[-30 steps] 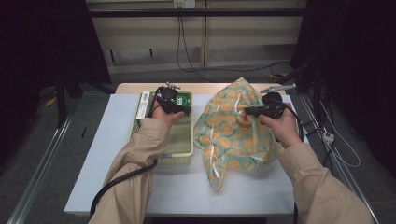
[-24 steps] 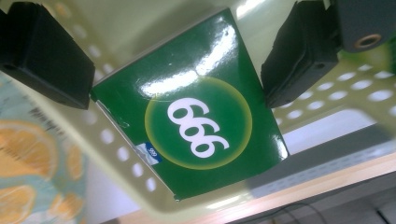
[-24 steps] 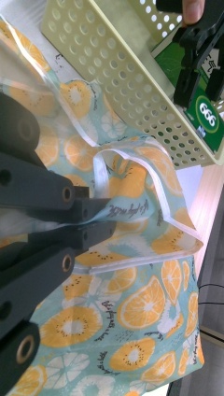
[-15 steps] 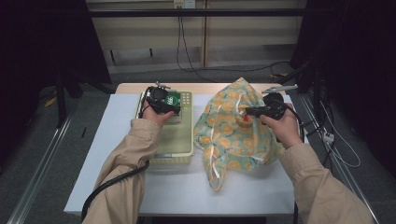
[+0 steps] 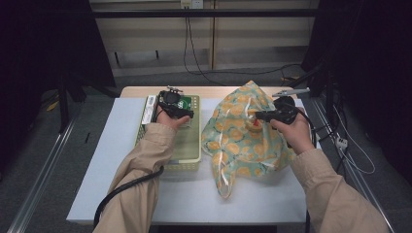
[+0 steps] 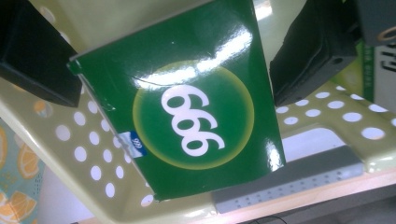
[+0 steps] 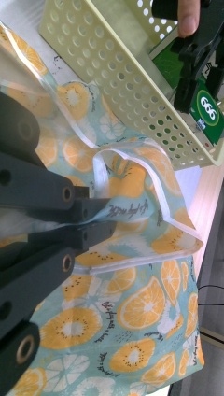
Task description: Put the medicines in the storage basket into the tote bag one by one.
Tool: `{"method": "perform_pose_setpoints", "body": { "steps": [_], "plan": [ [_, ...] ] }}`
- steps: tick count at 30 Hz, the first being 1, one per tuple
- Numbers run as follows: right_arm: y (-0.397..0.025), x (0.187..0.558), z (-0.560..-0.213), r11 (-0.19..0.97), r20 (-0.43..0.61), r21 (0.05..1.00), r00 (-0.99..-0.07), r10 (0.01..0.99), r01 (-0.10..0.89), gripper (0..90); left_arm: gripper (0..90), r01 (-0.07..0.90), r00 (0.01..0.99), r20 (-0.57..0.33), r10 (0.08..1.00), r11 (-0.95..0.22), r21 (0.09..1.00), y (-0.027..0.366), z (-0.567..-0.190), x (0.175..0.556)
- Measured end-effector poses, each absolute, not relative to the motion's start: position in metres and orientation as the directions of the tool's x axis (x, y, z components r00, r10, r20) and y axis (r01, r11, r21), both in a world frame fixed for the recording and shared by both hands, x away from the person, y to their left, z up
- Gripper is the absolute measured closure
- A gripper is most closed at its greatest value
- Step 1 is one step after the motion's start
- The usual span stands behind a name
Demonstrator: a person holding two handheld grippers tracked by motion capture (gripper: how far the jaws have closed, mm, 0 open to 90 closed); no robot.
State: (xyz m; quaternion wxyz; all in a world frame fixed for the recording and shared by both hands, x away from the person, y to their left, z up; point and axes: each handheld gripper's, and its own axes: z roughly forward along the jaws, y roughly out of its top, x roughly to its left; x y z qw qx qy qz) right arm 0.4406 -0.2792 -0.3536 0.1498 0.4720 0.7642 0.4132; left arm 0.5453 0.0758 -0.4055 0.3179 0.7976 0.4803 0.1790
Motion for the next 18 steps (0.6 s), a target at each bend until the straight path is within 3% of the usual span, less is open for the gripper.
{"method": "perform_pose_setpoints", "body": {
  "steps": [6, 18],
  "plan": [
    [-0.279, 0.44, -0.354, 0.211, 0.162, 0.775, -0.51, 0.845, 0.596, 89.8, 3.2, 0.676, 0.468, -0.057, 0.882, -0.316, 0.666, 0.077, -0.414, 0.547],
    [-0.281, 0.44, -0.355, 0.211, 0.16, 0.774, -0.507, 0.847, 0.597, 89.8, 14.9, 0.712, 0.427, -0.105, 0.898, -0.262, 0.651, 0.097, -0.403, 0.538]
  ]
}}
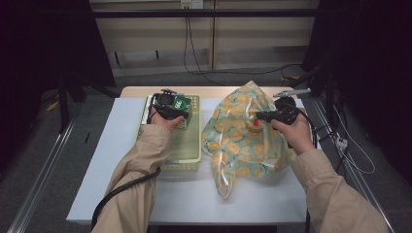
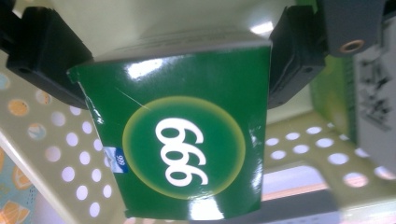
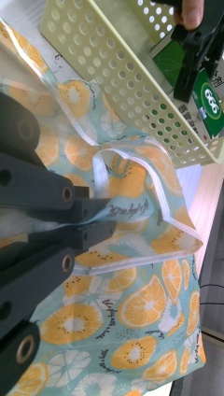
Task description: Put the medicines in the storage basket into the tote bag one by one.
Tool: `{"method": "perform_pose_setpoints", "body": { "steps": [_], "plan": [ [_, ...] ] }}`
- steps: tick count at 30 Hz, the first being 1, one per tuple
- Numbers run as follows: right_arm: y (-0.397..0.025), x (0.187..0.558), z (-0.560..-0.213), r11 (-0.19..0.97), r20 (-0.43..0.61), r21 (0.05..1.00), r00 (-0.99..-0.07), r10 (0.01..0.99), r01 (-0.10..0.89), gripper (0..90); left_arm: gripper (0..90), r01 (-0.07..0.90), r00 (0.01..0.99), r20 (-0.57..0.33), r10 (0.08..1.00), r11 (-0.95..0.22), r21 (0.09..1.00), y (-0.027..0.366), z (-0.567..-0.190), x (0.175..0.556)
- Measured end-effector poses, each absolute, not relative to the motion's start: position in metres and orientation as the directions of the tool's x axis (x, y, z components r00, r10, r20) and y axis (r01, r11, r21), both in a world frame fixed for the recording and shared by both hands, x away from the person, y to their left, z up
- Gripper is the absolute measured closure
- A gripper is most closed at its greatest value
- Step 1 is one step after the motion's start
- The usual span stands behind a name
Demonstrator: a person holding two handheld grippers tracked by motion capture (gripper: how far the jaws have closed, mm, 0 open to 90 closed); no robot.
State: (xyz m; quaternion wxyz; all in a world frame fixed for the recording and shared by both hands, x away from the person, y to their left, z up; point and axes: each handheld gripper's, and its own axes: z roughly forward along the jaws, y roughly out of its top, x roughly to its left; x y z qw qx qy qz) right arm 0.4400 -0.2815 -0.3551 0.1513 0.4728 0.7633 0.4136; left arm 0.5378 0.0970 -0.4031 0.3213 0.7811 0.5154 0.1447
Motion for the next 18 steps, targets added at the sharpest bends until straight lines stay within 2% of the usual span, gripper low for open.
{"method": "perform_pose_setpoints", "body": {
  "steps": [4, 9, 13, 15, 18],
  "plan": [
    [-0.28, 0.44, -0.356, 0.214, 0.157, 0.775, -0.51, 0.846, 0.594, 89.8, 15.6, 0.718, 0.427, -0.135, 0.894, -0.244, 0.652, 0.105, -0.402, 0.532],
    [-0.279, 0.44, -0.357, 0.209, 0.163, 0.774, -0.507, 0.847, 0.598, 89.8, 14.8, 0.717, 0.449, -0.116, 0.886, -0.28, 0.638, 0.106, -0.402, 0.524],
    [-0.278, 0.441, -0.357, 0.213, 0.159, 0.772, -0.507, 0.847, 0.599, 89.8, 12.1, 0.698, 0.47, -0.102, 0.877, -0.298, 0.651, 0.103, -0.405, 0.526],
    [-0.278, 0.441, -0.357, 0.21, 0.161, 0.773, -0.506, 0.847, 0.598, 89.8, 7.1, 0.7, 0.457, -0.098, 0.884, -0.289, 0.653, 0.099, -0.407, 0.528],
    [-0.278, 0.441, -0.356, 0.211, 0.16, 0.773, -0.506, 0.848, 0.599, 89.8, 5.5, 0.699, 0.451, -0.087, 0.888, -0.291, 0.653, 0.092, -0.408, 0.531]
  ]
}}
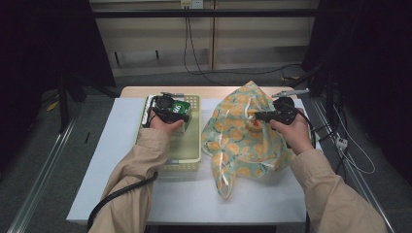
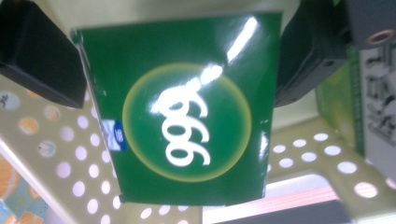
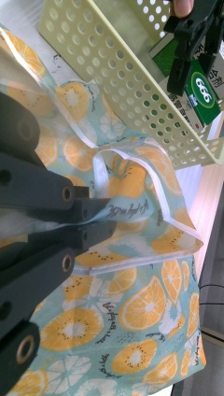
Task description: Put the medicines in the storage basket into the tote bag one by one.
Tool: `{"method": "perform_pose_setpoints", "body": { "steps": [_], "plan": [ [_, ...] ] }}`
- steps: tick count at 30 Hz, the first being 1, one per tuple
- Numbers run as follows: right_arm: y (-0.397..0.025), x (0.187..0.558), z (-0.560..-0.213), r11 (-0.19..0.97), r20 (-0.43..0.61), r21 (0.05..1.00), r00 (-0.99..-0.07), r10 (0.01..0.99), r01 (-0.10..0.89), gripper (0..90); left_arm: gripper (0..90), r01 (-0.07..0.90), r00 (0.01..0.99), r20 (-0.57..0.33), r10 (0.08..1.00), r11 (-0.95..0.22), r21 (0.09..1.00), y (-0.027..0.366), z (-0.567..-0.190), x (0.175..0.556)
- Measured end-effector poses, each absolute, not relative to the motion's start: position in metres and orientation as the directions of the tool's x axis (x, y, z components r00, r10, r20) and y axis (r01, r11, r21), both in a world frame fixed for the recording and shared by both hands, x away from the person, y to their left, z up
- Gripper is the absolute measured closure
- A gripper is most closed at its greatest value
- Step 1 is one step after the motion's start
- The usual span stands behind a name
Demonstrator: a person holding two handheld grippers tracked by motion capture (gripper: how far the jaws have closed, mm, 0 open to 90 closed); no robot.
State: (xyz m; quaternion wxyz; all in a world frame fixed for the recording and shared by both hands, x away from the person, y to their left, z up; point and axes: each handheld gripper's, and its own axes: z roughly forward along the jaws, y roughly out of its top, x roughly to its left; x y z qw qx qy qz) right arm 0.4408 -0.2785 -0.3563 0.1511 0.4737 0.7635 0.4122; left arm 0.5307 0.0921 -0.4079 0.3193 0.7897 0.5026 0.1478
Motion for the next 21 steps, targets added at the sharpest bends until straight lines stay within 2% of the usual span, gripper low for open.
{"method": "perform_pose_setpoints", "body": {
  "steps": [3, 5, 9, 12, 16, 21],
  "plan": [
    [-0.279, 0.441, -0.356, 0.212, 0.16, 0.772, -0.506, 0.847, 0.599, 89.8, 4.8, 0.697, 0.444, -0.063, 0.894, -0.301, 0.651, 0.087, -0.411, 0.532],
    [-0.28, 0.44, -0.356, 0.21, 0.161, 0.772, -0.505, 0.848, 0.6, 89.8, 11.3, 0.699, 0.439, -0.07, 0.896, -0.292, 0.652, 0.086, -0.413, 0.532],
    [-0.281, 0.44, -0.355, 0.209, 0.162, 0.774, -0.506, 0.847, 0.597, 89.8, 16.0, 0.711, 0.435, -0.068, 0.898, -0.296, 0.638, 0.085, -0.408, 0.53],
    [-0.281, 0.44, -0.356, 0.208, 0.163, 0.774, -0.505, 0.848, 0.598, 89.8, 16.5, 0.72, 0.437, -0.111, 0.892, -0.273, 0.638, 0.088, -0.403, 0.527],
    [-0.281, 0.44, -0.357, 0.207, 0.163, 0.775, -0.505, 0.847, 0.597, 89.8, 16.7, 0.717, 0.447, -0.112, 0.888, -0.28, 0.639, 0.093, -0.391, 0.523],
    [-0.282, 0.439, -0.357, 0.198, 0.167, 0.777, -0.5, 0.85, 0.597, 89.8, 16.8, 0.701, 0.484, -0.154, 0.861, -0.276, 0.657, 0.103, -0.372, 0.515]
  ]
}}
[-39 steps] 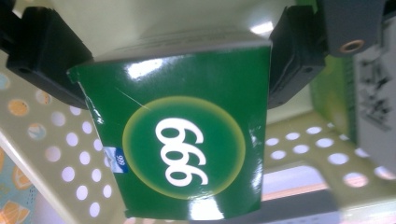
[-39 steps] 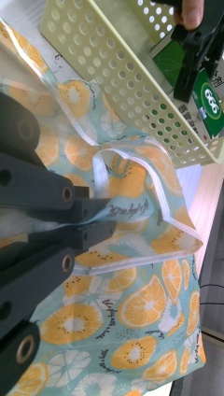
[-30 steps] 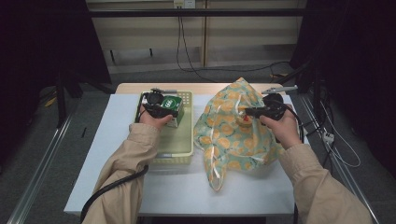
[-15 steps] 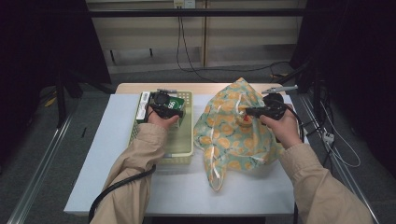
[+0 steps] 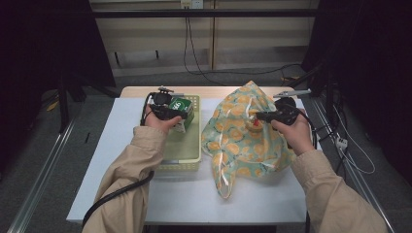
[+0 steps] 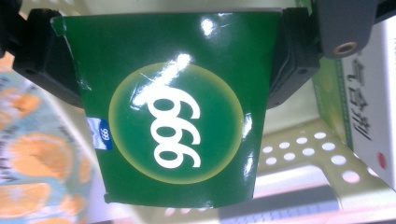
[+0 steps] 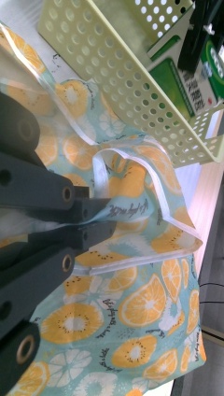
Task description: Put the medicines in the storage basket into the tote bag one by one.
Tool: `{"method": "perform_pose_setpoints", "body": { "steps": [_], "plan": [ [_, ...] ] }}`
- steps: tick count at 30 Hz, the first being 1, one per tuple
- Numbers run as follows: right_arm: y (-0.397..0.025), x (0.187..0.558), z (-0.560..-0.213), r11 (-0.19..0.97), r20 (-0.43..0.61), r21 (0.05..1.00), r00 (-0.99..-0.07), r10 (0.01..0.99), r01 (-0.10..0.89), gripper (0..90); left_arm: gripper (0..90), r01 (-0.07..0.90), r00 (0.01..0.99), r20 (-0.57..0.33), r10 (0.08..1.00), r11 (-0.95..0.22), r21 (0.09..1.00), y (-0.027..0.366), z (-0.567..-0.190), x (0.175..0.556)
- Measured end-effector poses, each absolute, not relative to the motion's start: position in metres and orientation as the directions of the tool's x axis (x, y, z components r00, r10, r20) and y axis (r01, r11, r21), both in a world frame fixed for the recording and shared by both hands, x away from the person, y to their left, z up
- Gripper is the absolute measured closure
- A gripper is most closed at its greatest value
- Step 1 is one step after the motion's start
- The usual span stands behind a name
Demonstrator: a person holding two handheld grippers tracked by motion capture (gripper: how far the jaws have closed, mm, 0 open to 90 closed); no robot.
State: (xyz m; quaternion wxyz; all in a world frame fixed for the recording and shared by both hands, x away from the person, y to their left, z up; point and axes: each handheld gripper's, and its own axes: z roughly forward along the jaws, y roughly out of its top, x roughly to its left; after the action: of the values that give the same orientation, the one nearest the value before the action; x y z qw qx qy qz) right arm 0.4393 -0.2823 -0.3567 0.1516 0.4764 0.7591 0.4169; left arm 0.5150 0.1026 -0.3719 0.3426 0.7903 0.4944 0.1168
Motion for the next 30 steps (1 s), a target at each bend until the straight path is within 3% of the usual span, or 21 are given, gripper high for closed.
{"method": "perform_pose_setpoints", "body": {
  "steps": [10, 30],
  "plan": [
    [-0.282, 0.44, -0.357, 0.194, 0.168, 0.778, -0.495, 0.853, 0.598, 89.8, 17.3, 0.653, 0.579, -0.158, 0.8, -0.34, 0.677, 0.108, -0.334, 0.5],
    [-0.283, 0.442, -0.358, 0.19, 0.17, 0.778, -0.493, 0.853, 0.598, 89.8, 17.7, 0.546, 0.727, -0.156, 0.669, -0.425, 0.721, 0.087, -0.301, 0.48]
  ]
}}
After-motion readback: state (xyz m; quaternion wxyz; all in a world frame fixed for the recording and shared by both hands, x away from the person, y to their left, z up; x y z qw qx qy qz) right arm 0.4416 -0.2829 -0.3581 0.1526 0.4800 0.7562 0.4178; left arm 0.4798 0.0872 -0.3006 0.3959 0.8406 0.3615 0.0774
